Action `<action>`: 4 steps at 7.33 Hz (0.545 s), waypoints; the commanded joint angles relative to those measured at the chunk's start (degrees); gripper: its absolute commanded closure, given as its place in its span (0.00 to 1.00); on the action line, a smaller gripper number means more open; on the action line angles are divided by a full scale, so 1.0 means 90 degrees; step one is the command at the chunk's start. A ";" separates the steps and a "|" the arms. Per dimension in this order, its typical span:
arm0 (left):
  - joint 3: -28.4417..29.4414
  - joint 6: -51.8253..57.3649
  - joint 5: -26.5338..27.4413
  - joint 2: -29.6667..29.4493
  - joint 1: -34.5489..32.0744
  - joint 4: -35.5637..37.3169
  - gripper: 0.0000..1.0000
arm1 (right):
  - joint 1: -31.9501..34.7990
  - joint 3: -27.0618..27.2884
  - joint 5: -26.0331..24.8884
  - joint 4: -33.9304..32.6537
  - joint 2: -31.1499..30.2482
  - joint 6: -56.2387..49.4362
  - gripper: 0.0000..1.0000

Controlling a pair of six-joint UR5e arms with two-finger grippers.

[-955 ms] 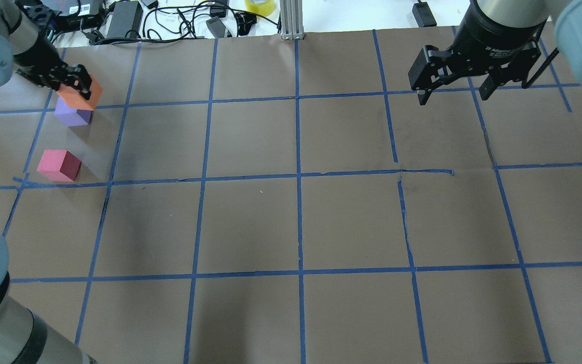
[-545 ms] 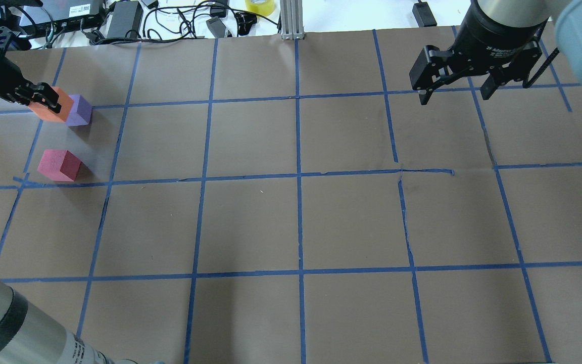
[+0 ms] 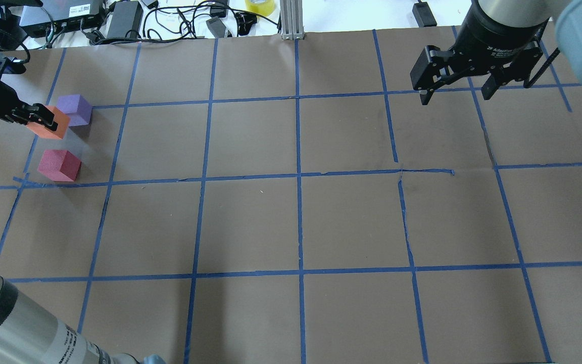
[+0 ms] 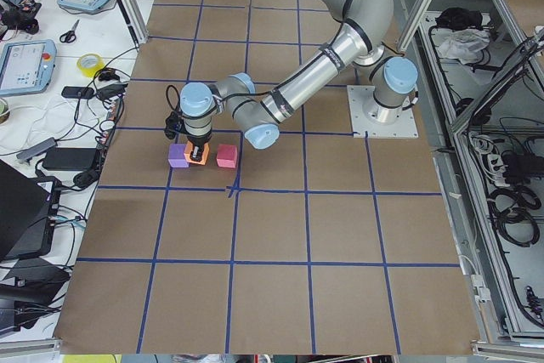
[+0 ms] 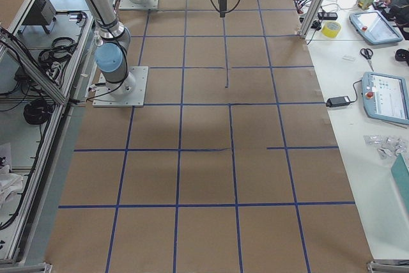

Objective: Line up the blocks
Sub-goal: 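Set the orange cube down between the purple and pink cubes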

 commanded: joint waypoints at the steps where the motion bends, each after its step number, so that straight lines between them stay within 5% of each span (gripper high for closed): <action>1: -0.0034 -0.0364 -0.0072 -0.0132 -0.0003 0.0019 1.00 | -0.0007 0.0000 -0.0004 0.0003 0.0000 -0.0007 0.00; 4: -0.0103 -0.0608 -0.0062 -0.0240 -0.0013 0.0029 1.00 | -0.0007 0.0000 -0.0004 -0.0006 0.0000 -0.0007 0.00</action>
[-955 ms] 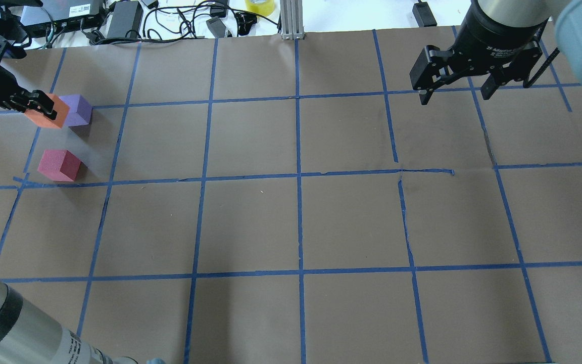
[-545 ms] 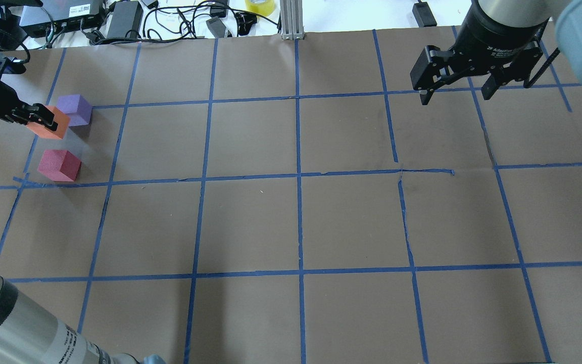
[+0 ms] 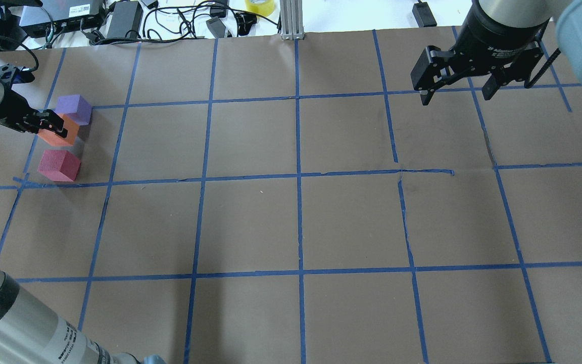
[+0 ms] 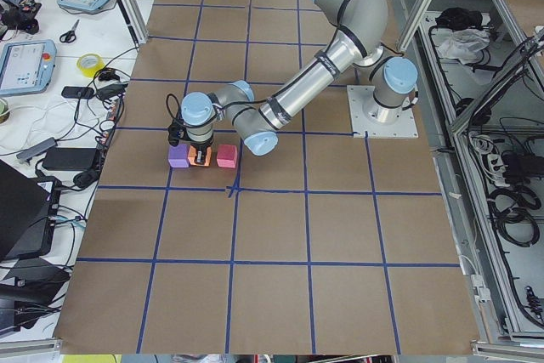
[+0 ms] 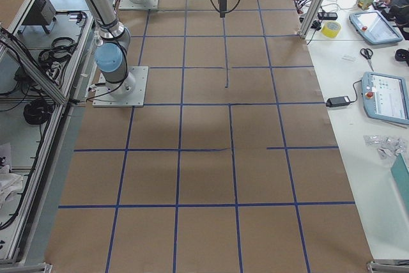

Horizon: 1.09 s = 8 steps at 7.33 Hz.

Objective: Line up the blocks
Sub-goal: 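Set the orange cube down between the purple and pink cubes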

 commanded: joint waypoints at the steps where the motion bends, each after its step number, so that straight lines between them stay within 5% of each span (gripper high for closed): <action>1: -0.0117 -0.0180 0.0007 -0.0046 -0.0008 0.0008 1.00 | -0.0003 0.0000 0.0000 -0.0004 0.0000 0.0000 0.00; 4: -0.0274 -0.0113 0.0017 -0.0046 -0.0037 0.0095 0.96 | 0.0017 0.0000 0.0068 -0.0004 0.0009 0.0010 0.00; 6: -0.0274 -0.0054 0.0027 -0.0046 -0.0046 0.0183 0.27 | 0.0007 0.0000 0.0068 -0.0004 0.0009 0.0010 0.00; 8: -0.0265 0.0073 0.0065 -0.0017 -0.0047 0.0203 0.20 | -0.0003 0.0000 0.0030 -0.0004 0.0009 0.0019 0.00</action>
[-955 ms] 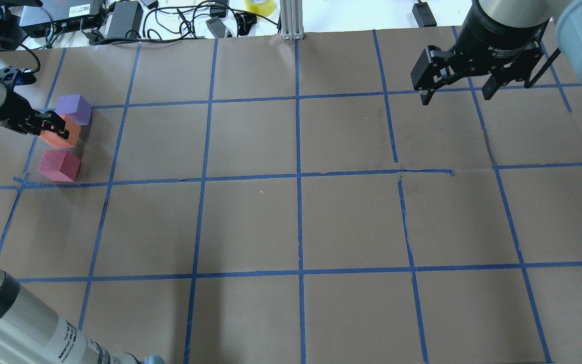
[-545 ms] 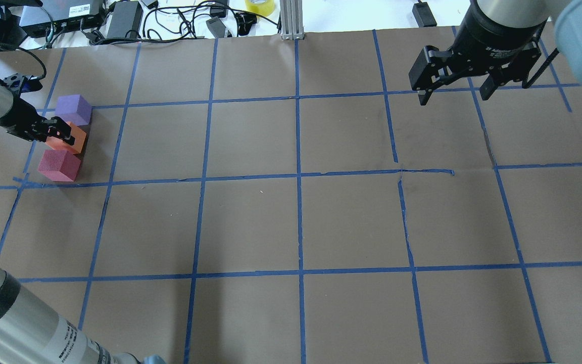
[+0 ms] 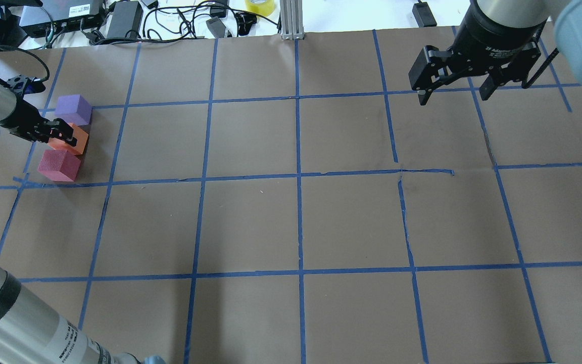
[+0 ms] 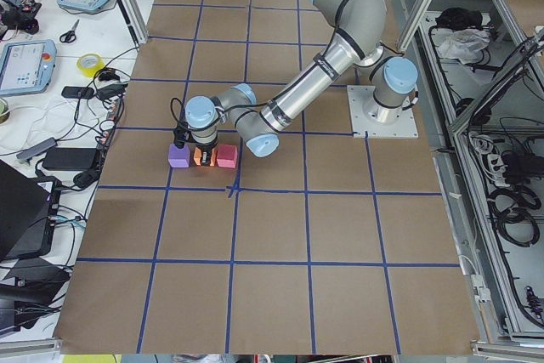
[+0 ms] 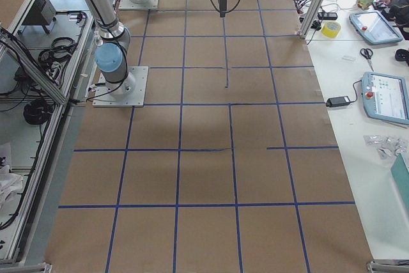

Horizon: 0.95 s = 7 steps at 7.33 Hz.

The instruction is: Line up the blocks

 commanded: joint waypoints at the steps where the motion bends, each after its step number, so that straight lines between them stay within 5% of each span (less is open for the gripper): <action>1: 0.0056 0.0164 0.0052 0.0222 -0.0148 -0.0031 0.14 | -0.0008 0.0000 -0.0039 -0.0010 0.0000 0.0008 0.00; 4: 0.0154 -0.0620 0.1387 0.1353 -0.1871 -0.1052 0.12 | -0.0008 0.0000 -0.0049 -0.0049 0.0000 0.0008 0.00; 7: 0.0174 -0.2662 0.1254 0.1951 -0.3396 -0.1815 0.04 | -0.0008 0.0000 -0.0058 -0.0029 0.0010 0.0047 0.00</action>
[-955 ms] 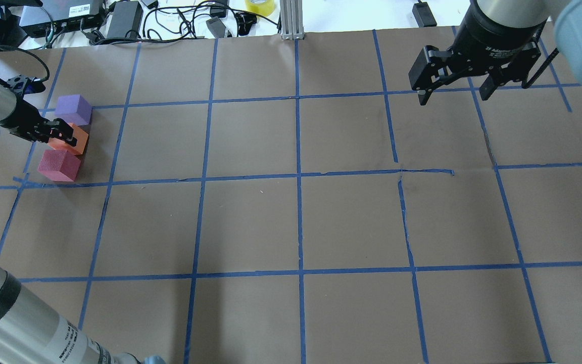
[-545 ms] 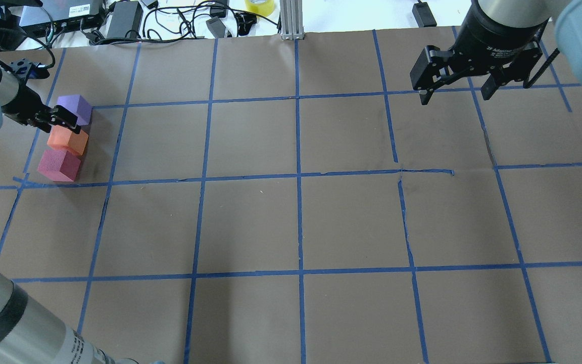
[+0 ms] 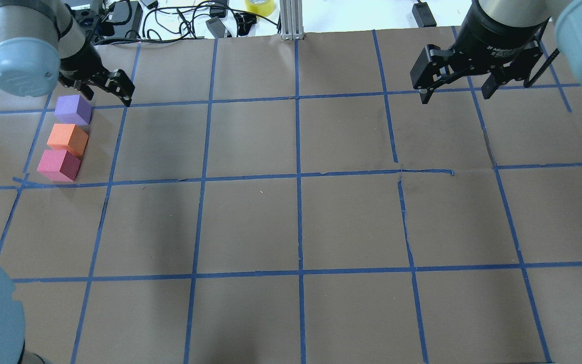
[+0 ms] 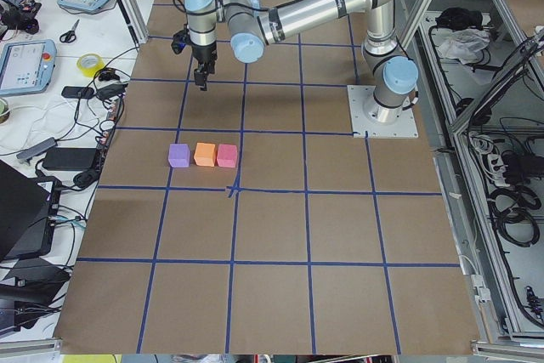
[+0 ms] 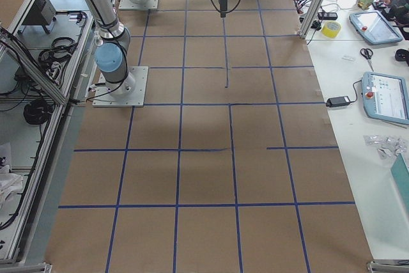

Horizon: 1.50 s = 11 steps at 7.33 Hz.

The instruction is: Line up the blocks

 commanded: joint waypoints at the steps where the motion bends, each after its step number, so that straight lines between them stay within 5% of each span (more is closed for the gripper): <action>1: 0.0010 -0.1415 -0.0185 0.0314 -0.1151 -0.0616 0.04 | -0.0010 0.0000 -0.0004 0.0005 0.0004 0.0032 0.00; 5: 0.0827 -0.1919 -0.0470 0.1241 -0.1421 -0.3150 0.04 | -0.0010 0.0000 -0.0004 0.0044 0.0004 0.0042 0.00; 11: 0.0742 -0.1910 -0.0392 0.1516 -0.1371 -0.3323 0.04 | -0.0010 0.0000 -0.0004 0.0044 -0.0006 0.0012 0.00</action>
